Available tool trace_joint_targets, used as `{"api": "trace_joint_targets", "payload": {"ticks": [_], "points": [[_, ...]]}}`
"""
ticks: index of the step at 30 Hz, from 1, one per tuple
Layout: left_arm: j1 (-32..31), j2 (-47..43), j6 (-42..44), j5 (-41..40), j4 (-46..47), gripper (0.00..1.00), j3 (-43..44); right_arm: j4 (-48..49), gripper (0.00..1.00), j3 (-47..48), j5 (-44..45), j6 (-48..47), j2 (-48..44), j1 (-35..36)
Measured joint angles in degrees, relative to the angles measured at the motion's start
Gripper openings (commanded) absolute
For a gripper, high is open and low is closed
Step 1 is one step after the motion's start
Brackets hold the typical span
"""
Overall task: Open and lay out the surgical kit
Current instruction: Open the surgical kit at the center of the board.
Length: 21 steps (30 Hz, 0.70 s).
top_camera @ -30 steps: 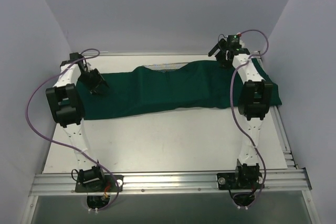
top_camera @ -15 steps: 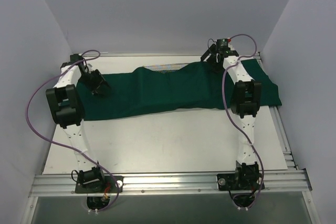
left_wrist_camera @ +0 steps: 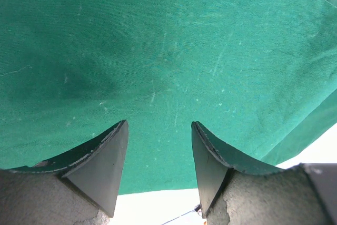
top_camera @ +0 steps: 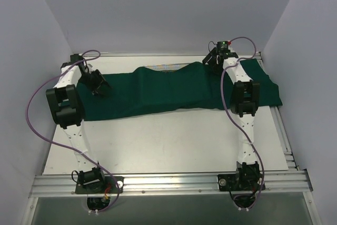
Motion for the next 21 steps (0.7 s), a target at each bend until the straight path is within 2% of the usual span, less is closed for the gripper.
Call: {"api": "trace_joint_targets", "payload": {"ticks": [2, 6, 9, 14, 15, 21], "points": [[0.0, 0.0, 0.0, 0.0, 0.0, 0.6, -0.1, 0.0, 0.56, 0.1, 0.0, -0.2, 0.1, 0.0], [0.0, -0.2, -0.4, 0.0, 0.2, 0.6, -0.7, 0.5, 0.31, 0.1, -0.3, -0.5, 0.1, 0.0], [0.0, -0.5, -0.6, 0.0, 0.2, 0.6, -1.2, 1.2, 0.18, 0.1, -0.6, -0.6, 0.1, 0.0], [0.0, -1.8, -0.8, 0.0, 0.3, 0.6, -2.0, 1.7, 0.05, 0.1, -1.0, -0.6, 0.1, 0.0], [0.0, -2.2, -0.8, -0.1, 0.2, 0.6, -2.1, 1.7, 0.0, 0.0, -1.1, -0.6, 0.0, 0.0], [-0.1, -4.8, -1.1, -0.3, 0.4, 0.61, -3.3, 1.3, 0.0, -1.2, -1.1, -1.1, -2.4, 0.0]]}}
